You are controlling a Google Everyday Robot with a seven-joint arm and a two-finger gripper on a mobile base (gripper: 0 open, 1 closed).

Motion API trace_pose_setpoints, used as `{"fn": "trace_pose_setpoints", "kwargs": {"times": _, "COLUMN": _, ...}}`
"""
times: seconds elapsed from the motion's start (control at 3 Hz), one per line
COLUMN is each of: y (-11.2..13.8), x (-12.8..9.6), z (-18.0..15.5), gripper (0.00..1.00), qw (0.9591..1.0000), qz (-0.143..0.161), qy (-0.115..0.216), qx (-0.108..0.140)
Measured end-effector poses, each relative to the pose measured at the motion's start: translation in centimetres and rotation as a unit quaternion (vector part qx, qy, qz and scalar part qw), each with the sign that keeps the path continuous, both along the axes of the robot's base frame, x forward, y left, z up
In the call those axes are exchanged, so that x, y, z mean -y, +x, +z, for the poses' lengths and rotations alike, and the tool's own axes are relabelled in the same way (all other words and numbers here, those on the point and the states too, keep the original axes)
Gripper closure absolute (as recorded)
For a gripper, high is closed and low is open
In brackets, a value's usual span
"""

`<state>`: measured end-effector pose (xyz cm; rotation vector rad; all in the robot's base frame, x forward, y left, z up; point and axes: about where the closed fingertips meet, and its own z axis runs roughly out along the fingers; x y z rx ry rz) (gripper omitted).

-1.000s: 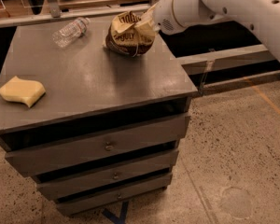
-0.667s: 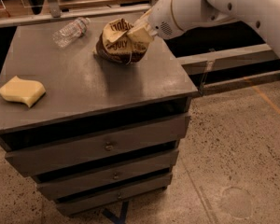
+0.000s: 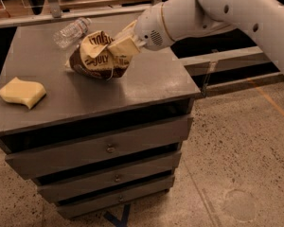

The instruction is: Move brown chip bag near sponge

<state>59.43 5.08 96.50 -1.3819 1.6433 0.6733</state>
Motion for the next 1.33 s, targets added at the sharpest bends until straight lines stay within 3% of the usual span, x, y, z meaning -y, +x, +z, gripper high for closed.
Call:
{"fn": "trace_pose_setpoints", "kwargs": {"times": 0.33, "y": -2.1, "x": -2.0, "z": 0.1, "gripper": 1.0, "qw": 0.9992, "qz": 0.029, "qy": 0.023, "qx": -0.017}}
{"fn": "trace_pose_setpoints", "kwargs": {"times": 0.67, "y": -3.1, "x": -3.4, "z": -0.6, "gripper": 1.0, "qw": 0.9986, "qz": 0.038, "qy": 0.031, "qx": -0.021}}
{"fn": "trace_pose_setpoints", "kwargs": {"times": 1.33, "y": -4.4, "x": -5.0, "z": -2.5, "gripper": 0.59, "qw": 0.9994, "qz": 0.029, "qy": 0.012, "qx": -0.014}}
